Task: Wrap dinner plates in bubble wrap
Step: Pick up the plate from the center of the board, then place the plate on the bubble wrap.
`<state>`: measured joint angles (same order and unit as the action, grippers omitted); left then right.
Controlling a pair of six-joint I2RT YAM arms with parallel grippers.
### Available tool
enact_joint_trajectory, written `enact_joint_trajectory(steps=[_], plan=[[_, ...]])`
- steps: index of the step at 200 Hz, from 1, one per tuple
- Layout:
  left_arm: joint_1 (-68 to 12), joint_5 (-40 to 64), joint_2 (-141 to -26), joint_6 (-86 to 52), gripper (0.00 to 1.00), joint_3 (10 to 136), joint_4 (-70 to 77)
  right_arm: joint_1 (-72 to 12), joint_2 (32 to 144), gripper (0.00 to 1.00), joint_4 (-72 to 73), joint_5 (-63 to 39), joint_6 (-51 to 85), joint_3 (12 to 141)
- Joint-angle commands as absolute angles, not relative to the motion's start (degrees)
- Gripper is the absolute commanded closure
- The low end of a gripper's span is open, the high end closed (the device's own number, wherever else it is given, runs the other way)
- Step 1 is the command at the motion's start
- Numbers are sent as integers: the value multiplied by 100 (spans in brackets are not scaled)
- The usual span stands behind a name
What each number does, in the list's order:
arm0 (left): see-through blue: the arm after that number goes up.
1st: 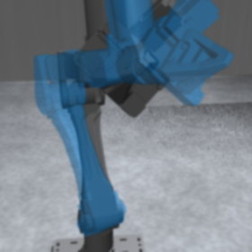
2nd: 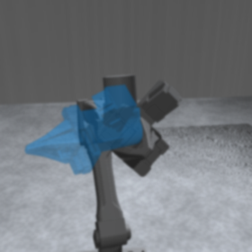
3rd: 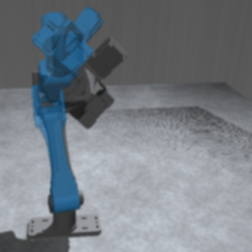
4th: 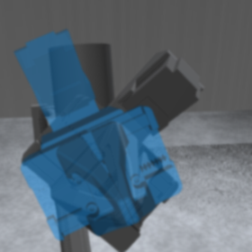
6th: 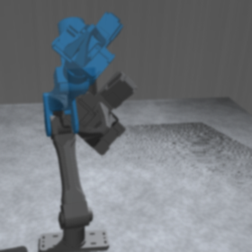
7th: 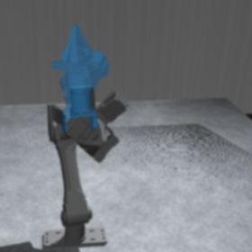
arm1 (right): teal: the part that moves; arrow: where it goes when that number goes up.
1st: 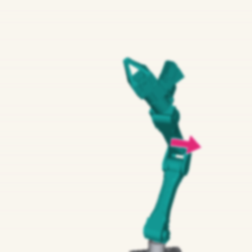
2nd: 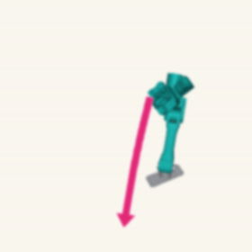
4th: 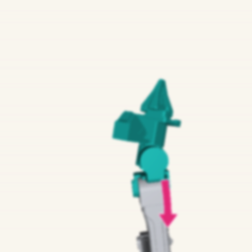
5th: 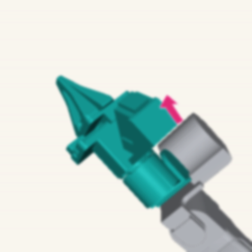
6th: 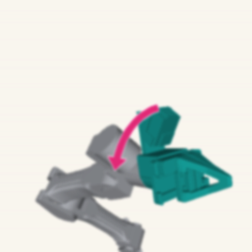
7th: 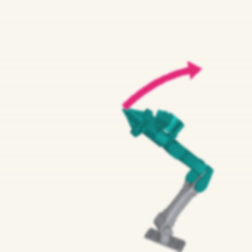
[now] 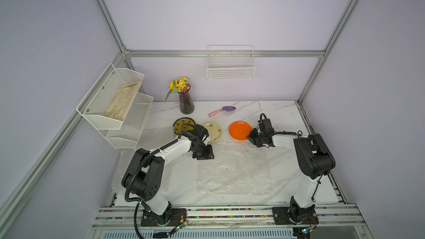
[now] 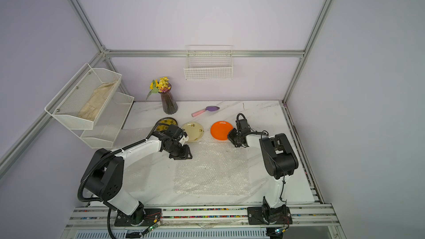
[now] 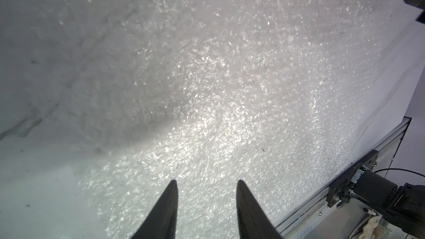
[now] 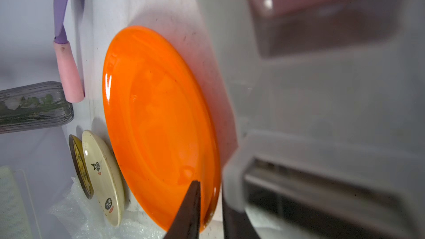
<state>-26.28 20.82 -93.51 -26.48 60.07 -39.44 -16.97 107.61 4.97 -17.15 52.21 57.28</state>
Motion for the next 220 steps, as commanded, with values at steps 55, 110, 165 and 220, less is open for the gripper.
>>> enact_joint_trajectory(steps=[55, 110, 165, 220], plan=[[-2646, 2073, -9125, -2725, 59, 5870, -3900, -1675, 10080, 100, 112, -1618, 5315, 5868], [-2645, 2036, -9004, -2734, 58, 5816, -3706, -1738, 8187, 100, -1166, -2849, 5106, 4595], [-2646, 2096, -8993, -2948, 58, 5669, -3480, -2456, 7030, 100, -1296, -3019, 5153, 3377], [-2646, 2106, -9088, -3041, 58, 5598, -3500, -2979, 7559, 100, -634, -2745, 5056, 3042]])
